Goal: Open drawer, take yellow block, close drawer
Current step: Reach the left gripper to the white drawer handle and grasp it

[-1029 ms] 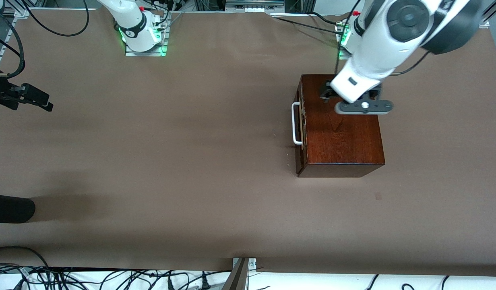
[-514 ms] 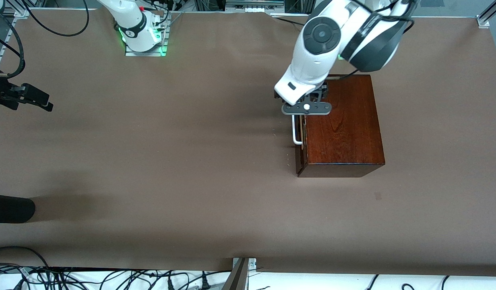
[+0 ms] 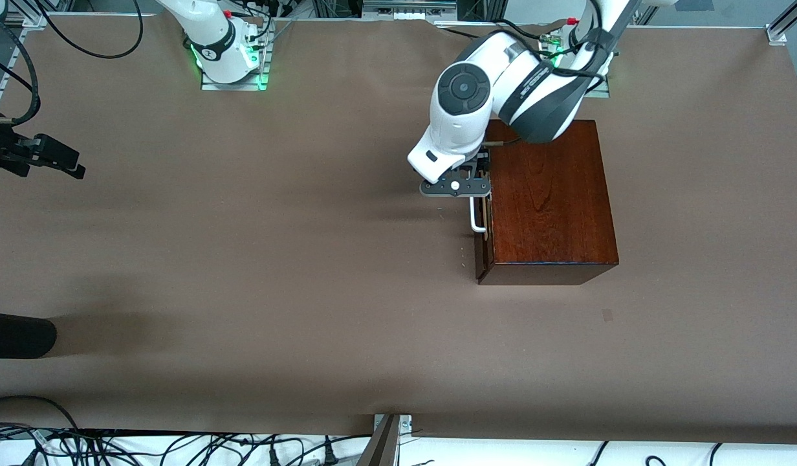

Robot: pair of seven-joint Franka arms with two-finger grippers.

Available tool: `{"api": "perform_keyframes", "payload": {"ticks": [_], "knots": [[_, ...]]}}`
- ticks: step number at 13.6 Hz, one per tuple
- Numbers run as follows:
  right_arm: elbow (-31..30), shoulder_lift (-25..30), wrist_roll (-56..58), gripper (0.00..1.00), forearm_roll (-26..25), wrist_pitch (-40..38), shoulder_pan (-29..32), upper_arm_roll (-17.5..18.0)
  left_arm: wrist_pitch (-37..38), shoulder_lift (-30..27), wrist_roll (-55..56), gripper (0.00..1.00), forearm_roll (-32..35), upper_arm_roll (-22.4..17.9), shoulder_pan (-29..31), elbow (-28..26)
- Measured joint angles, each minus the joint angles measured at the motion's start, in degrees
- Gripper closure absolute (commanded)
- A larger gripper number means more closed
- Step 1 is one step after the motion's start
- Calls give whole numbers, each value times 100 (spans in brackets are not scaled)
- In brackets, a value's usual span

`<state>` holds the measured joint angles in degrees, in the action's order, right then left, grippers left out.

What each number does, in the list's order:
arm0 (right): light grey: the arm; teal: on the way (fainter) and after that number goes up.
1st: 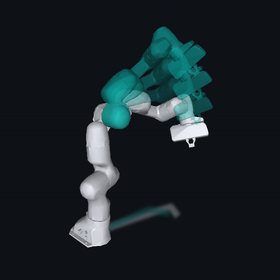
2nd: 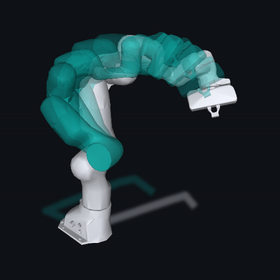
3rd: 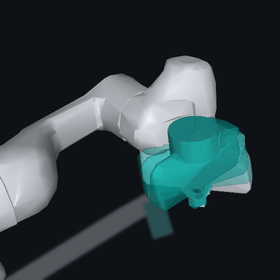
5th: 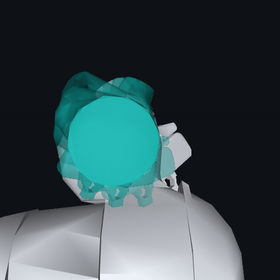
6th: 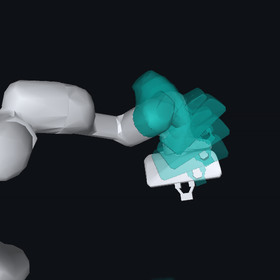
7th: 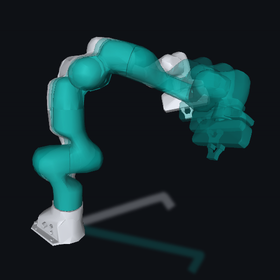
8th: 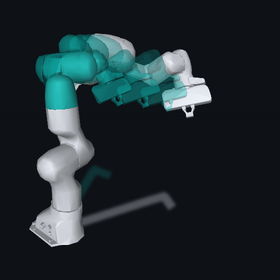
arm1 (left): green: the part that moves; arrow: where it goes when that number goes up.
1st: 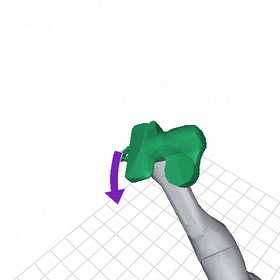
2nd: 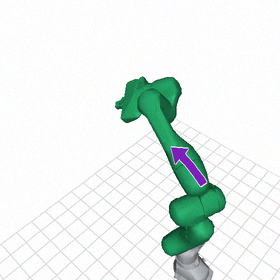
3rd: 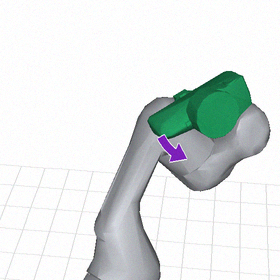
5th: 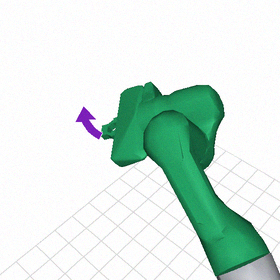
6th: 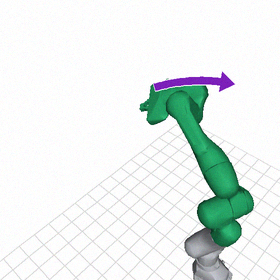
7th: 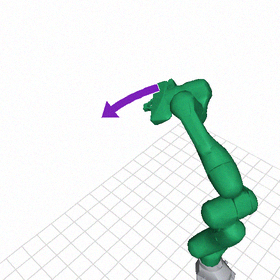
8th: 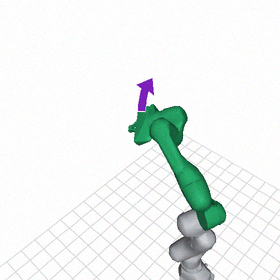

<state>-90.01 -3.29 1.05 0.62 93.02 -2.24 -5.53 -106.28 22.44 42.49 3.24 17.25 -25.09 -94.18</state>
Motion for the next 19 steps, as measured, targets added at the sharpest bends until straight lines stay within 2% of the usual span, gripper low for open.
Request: {"api": "perform_keyframes", "payload": {"ticks": [4,8,12,19], "knots": [[0,0,0,0,0,0,0,0,-187,3,-2,0,379,101,-43,-385],[0,0,0,0,0,0,0,-1,-624,3,-3,0,483,109,-73,-774],[0,0,0,0,0,0,0,-1,-730,10,-4,0,1018,109,-72,-854],[0,0,0,0,0,0,0,-1,-981,209,-2,0,1028,109,-71,-900]]}}
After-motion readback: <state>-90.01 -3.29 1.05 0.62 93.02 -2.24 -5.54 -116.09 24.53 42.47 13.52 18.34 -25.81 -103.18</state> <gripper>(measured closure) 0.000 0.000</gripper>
